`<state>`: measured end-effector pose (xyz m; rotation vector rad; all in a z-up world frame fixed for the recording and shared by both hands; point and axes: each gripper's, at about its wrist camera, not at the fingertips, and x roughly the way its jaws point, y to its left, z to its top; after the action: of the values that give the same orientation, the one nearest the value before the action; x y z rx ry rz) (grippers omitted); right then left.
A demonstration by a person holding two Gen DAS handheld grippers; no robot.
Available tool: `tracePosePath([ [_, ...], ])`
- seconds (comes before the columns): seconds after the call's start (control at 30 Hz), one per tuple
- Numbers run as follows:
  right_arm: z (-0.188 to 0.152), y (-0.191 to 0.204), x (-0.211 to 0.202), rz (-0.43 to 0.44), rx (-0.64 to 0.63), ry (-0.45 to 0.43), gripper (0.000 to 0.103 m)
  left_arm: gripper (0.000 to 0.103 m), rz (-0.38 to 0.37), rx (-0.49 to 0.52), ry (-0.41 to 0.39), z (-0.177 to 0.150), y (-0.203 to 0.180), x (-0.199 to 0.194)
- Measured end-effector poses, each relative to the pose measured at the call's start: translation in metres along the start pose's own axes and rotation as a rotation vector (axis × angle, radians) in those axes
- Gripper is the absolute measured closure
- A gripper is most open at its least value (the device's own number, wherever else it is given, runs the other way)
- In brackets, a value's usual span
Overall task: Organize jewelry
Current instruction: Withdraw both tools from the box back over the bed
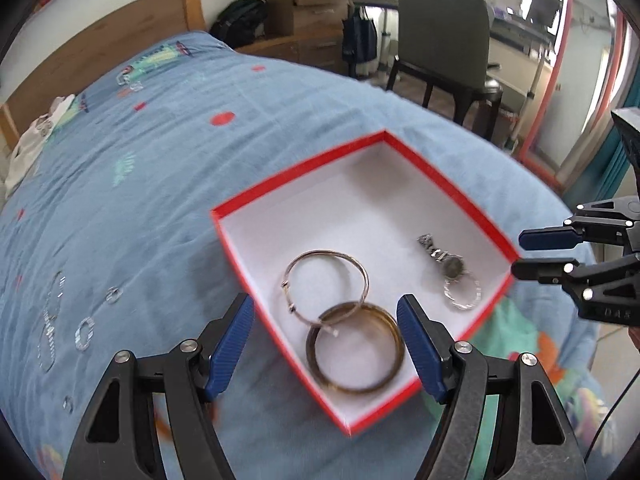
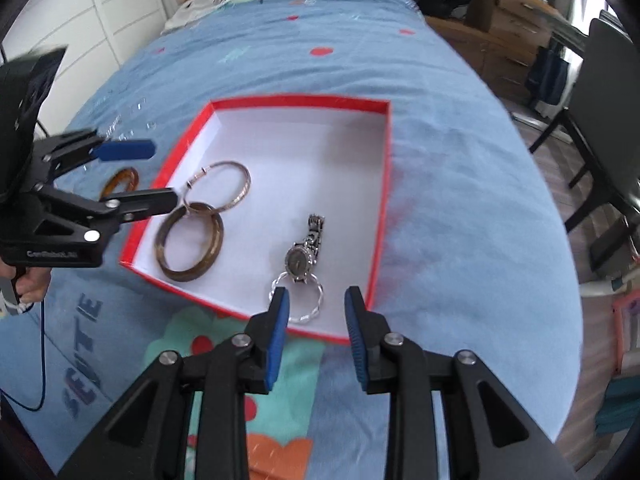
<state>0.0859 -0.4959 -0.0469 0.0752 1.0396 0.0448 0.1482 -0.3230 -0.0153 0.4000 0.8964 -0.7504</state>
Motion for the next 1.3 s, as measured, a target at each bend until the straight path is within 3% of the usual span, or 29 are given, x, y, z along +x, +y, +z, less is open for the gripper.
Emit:
tracePosePath([
  [0.33, -0.005, 0.046, -0.095, -0.017, 0.012, -0.157, 0.075, 0.019, 0.098, -0.110, -0.092, -0.061, 0.044, -0.113],
  [0.6, -0.006, 0.105, -0.147, 0.009, -0.016, -0.260, 0.074, 0.012, 0.255, -0.226, -0.144, -0.137, 0.105, -0.197],
  [0.73, -0.007, 0.132, -0.164, 0.019, -0.035, -0.298, 0.067, 0.011, 0.326, -0.291, -0.170, -0.177, 0.138, -0.234],
  [1.0, -0.017, 0.178, -0.173, 0.030, -0.082, -0.306, 0.066, 0.011, 0.406, -0.412, -0.210, -0.236, 0.184, -0.270],
  [1.3, -0.011, 0.199, -0.148, 0.074, -0.103, -0.285, 0.066, 0.011, 0.403, -0.516, -0.204, -0.260, 0.204, -0.257],
])
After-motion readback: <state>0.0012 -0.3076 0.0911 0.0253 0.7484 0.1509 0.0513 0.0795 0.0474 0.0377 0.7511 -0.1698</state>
